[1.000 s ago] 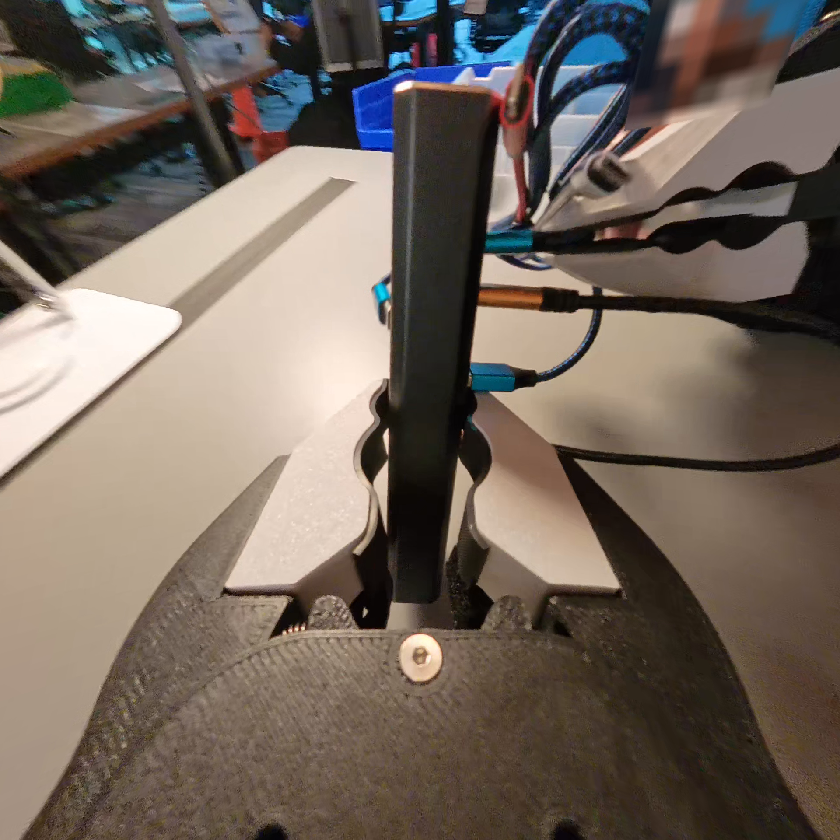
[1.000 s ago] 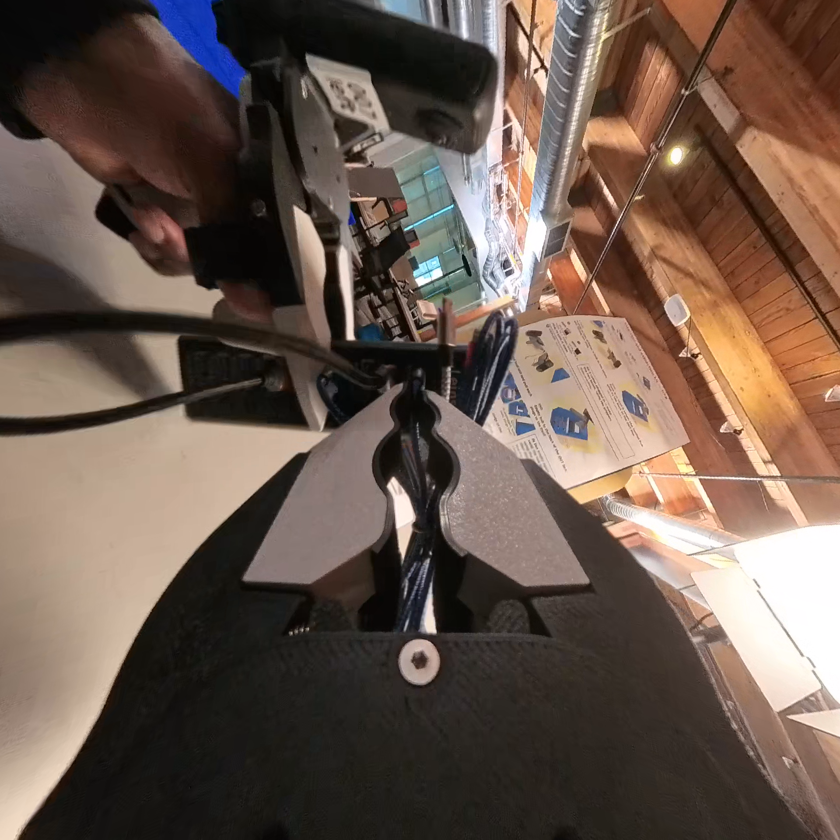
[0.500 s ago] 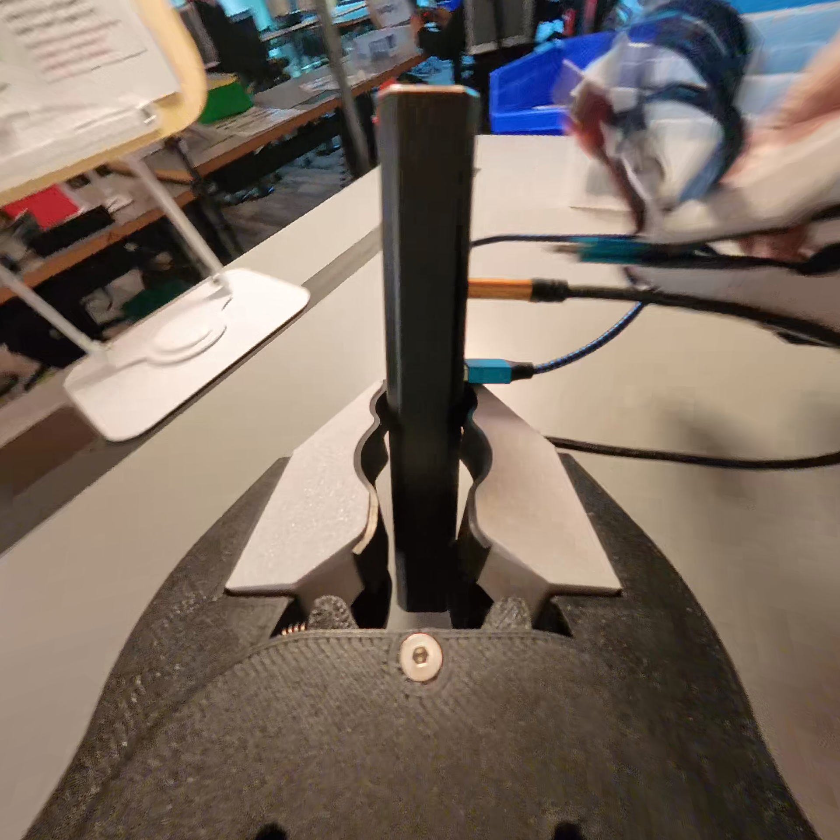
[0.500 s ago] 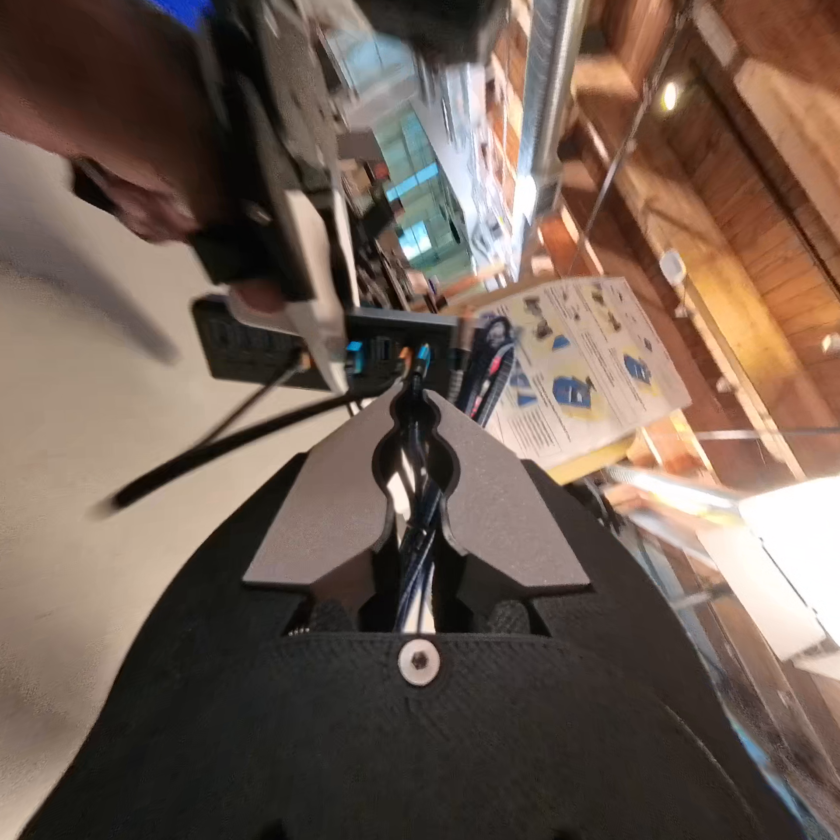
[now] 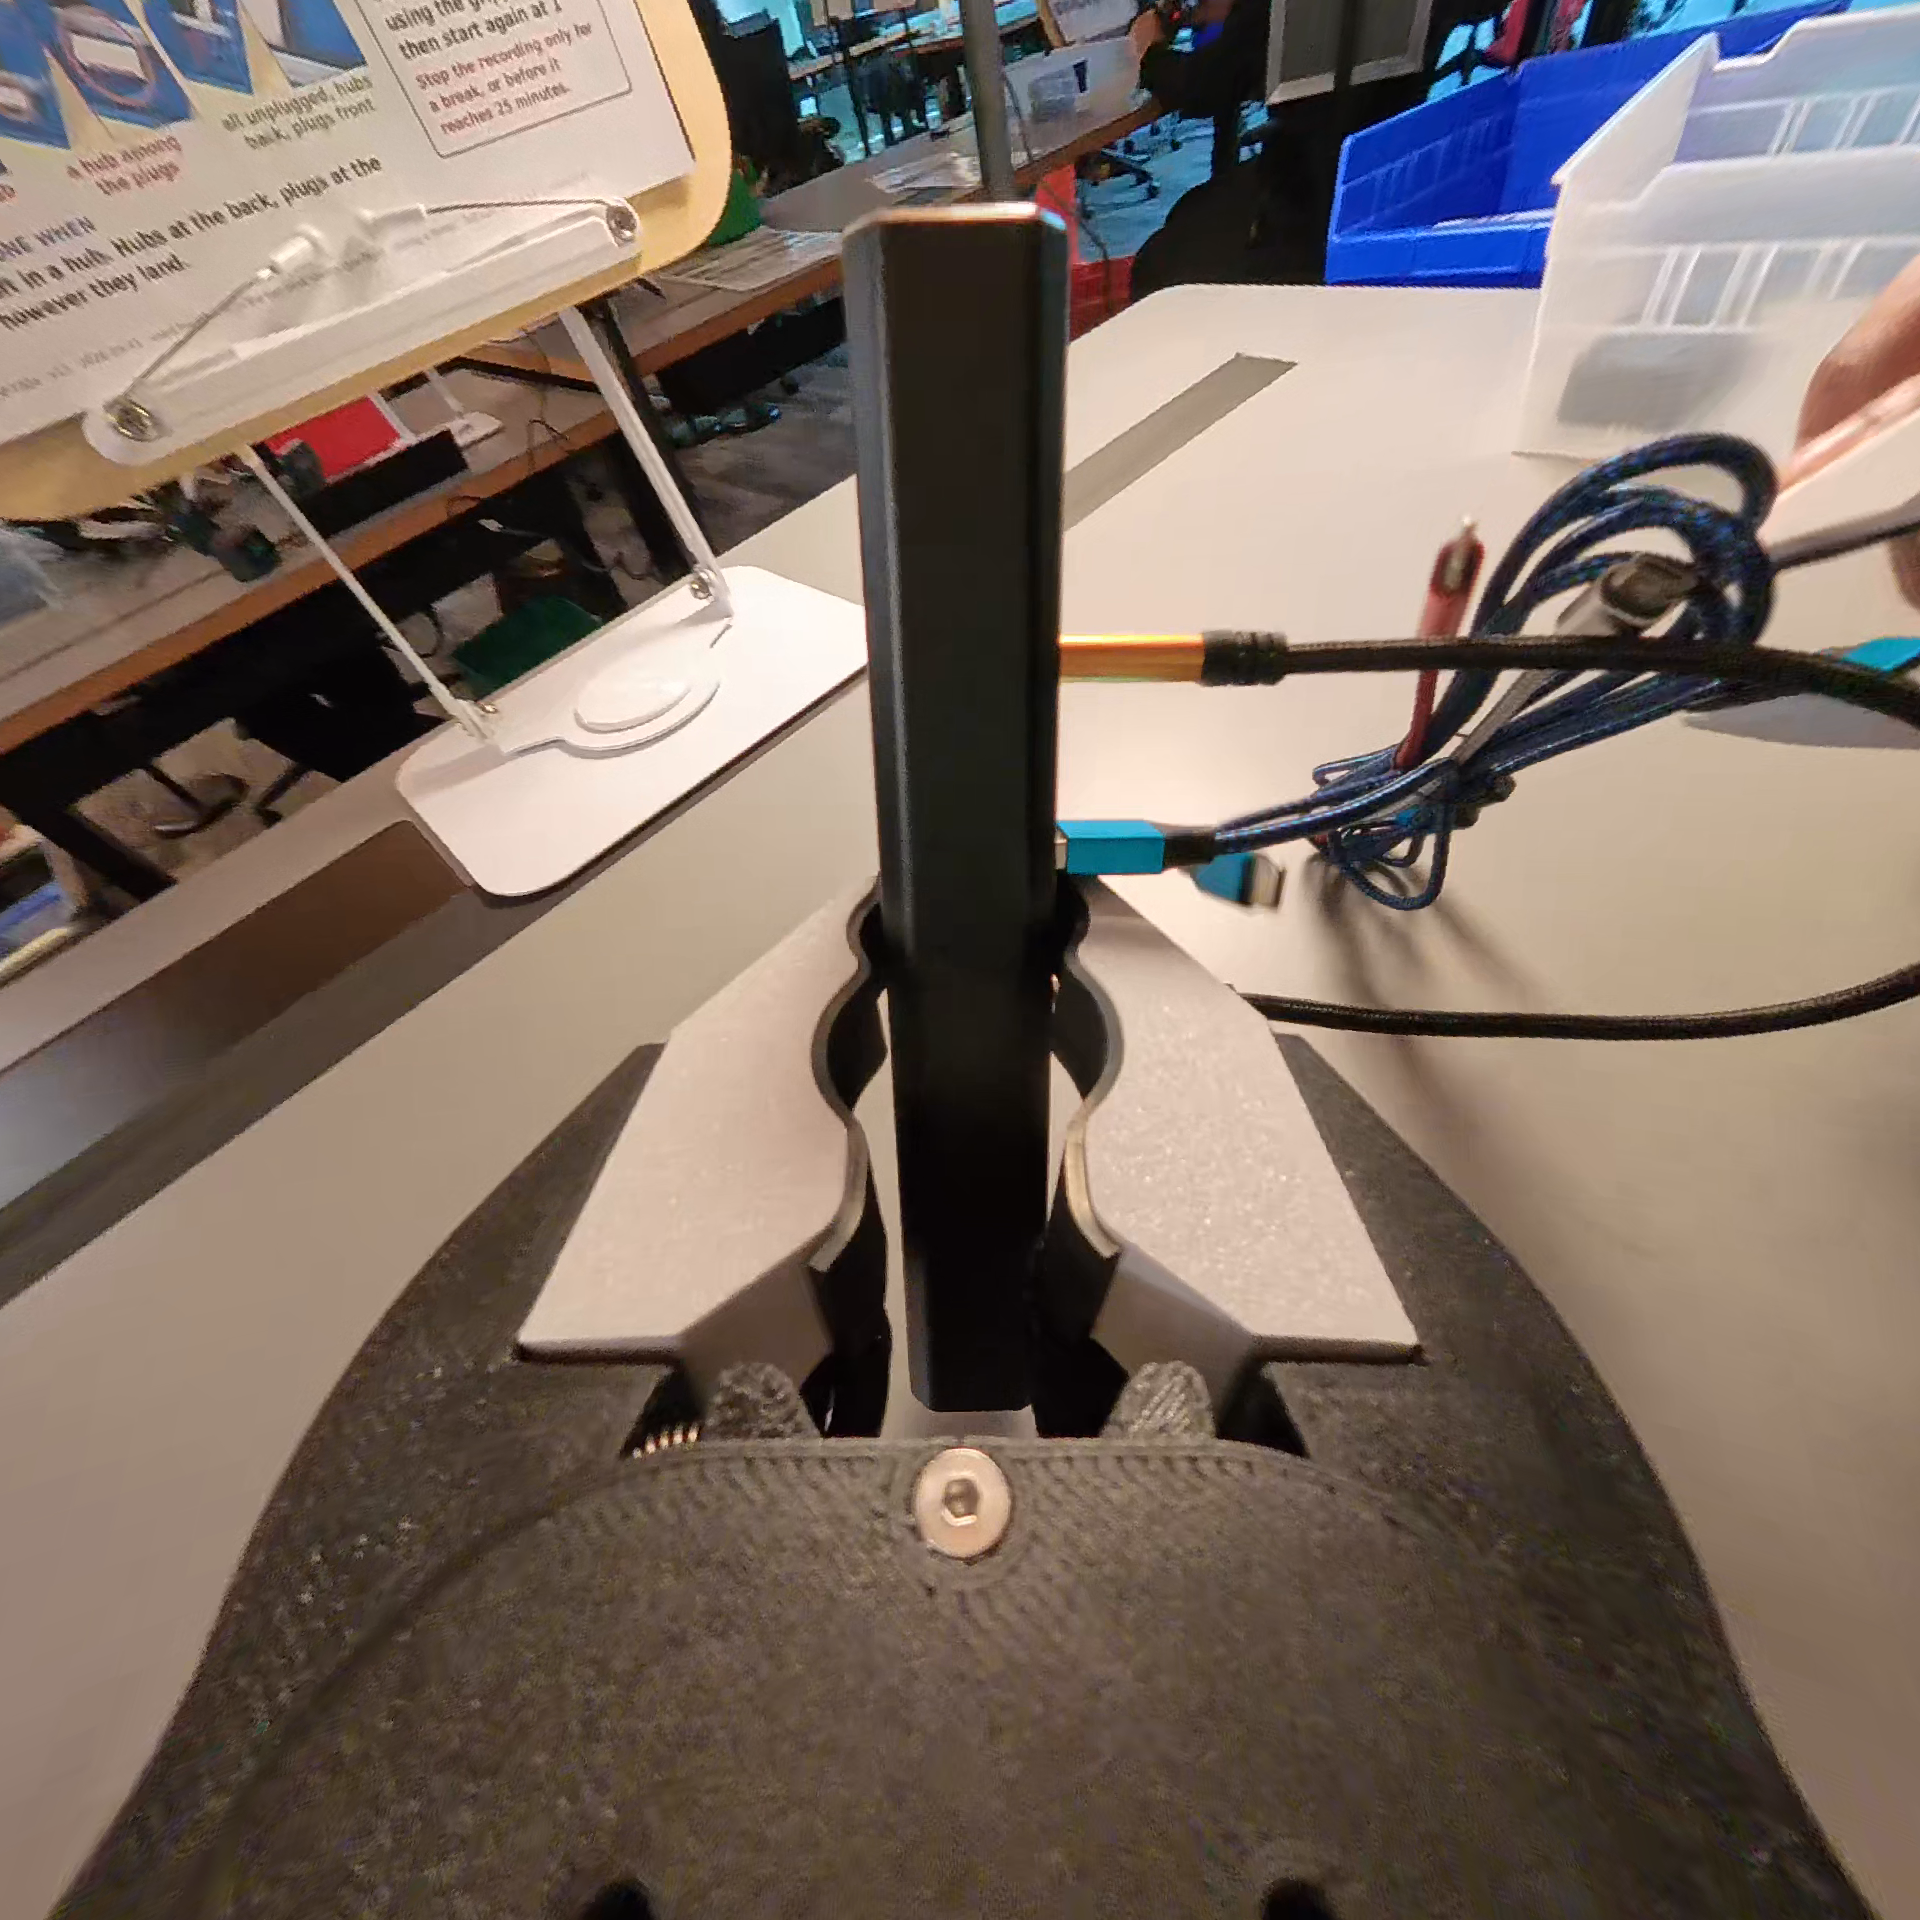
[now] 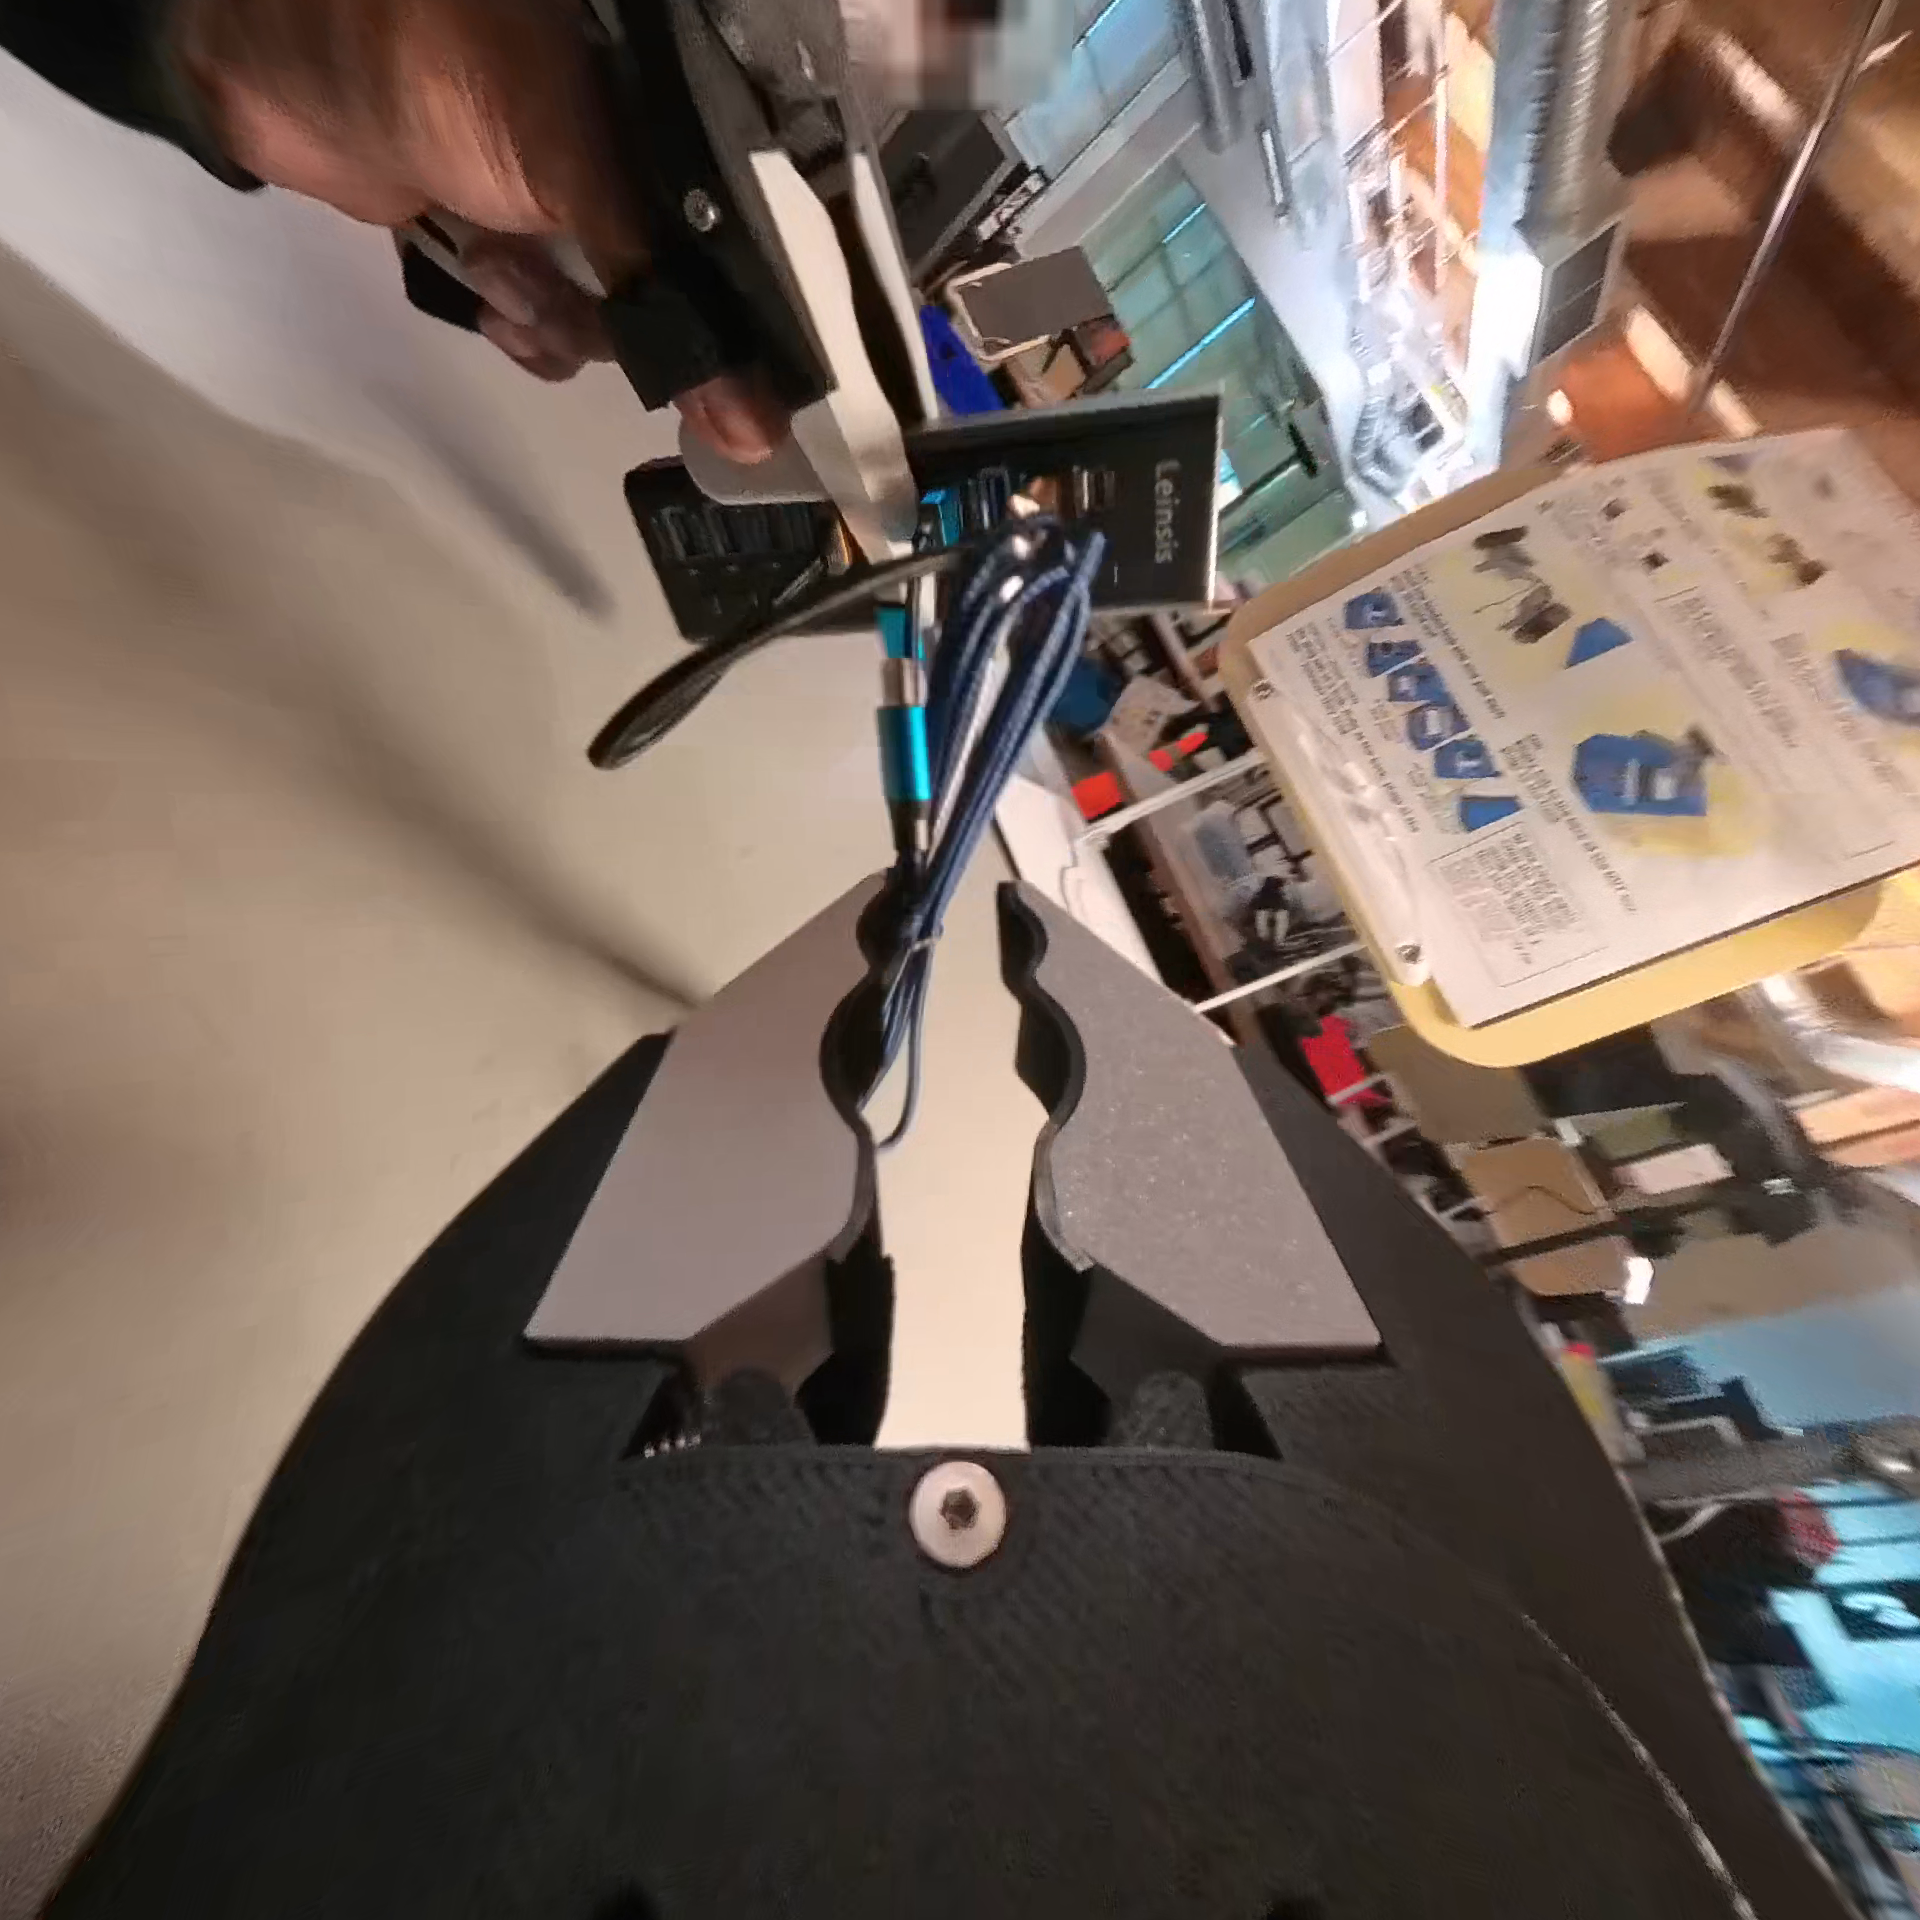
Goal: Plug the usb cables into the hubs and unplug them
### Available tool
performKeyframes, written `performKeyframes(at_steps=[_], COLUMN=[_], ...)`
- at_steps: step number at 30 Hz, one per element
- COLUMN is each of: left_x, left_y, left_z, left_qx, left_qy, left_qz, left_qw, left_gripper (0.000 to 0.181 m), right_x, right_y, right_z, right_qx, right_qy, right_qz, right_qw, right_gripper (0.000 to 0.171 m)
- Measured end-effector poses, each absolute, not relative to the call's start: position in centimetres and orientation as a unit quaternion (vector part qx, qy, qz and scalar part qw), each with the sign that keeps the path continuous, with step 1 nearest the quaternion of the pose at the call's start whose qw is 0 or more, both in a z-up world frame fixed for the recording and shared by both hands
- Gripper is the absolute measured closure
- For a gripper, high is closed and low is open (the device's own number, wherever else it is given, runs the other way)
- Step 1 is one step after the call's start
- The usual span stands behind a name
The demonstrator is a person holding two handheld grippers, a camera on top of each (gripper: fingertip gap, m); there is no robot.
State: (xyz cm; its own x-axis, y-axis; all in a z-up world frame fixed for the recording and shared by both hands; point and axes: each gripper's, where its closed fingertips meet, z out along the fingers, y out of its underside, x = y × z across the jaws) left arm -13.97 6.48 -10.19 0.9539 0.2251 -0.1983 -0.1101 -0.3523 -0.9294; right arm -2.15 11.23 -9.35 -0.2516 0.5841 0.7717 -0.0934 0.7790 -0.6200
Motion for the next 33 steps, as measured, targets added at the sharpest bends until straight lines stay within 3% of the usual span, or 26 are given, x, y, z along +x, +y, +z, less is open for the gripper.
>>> performKeyframes(at_steps=[1,4,10,19,33], left_x=[-14.2,-14.5,-12.9,-8.9,-11.0], left_y=[6.4,6.1,6.6,7.8,7.1], left_z=[-10.1,-9.7,-9.3,-9.3,-8.9], left_qx=[-0.807,-0.803,-0.794,-0.783,-0.768], left_qy=[-0.034,-0.034,0.011,0.1,0.058], left_qz=[0.159,0.173,0.16,0.168,0.22], left_qw=[0.567,0.57,0.587,0.59,0.598], left_gripper=[0.15,0.151,0.151,0.152,0.151], right_x=[-1.9,-1.5,-2.4,-2.9,-4.2], right_y=[11.6,13.6,15.7,7.8,7.6], right_z=[-9.5,-9.4,-7.6,-8.1,-10.6], right_qx=[-0.173,-0.197,-0.269,-0.242,-0.292], right_qy=[-0.743,-0.743,-0.703,-0.766,-0.762], right_qz=[0.296,0.307,0.371,0.456,0.42], right_qw=[0.574,0.562,0.544,0.385,0.397], right_gripper=[0.149,0.144,0.149,0.156,0.154])
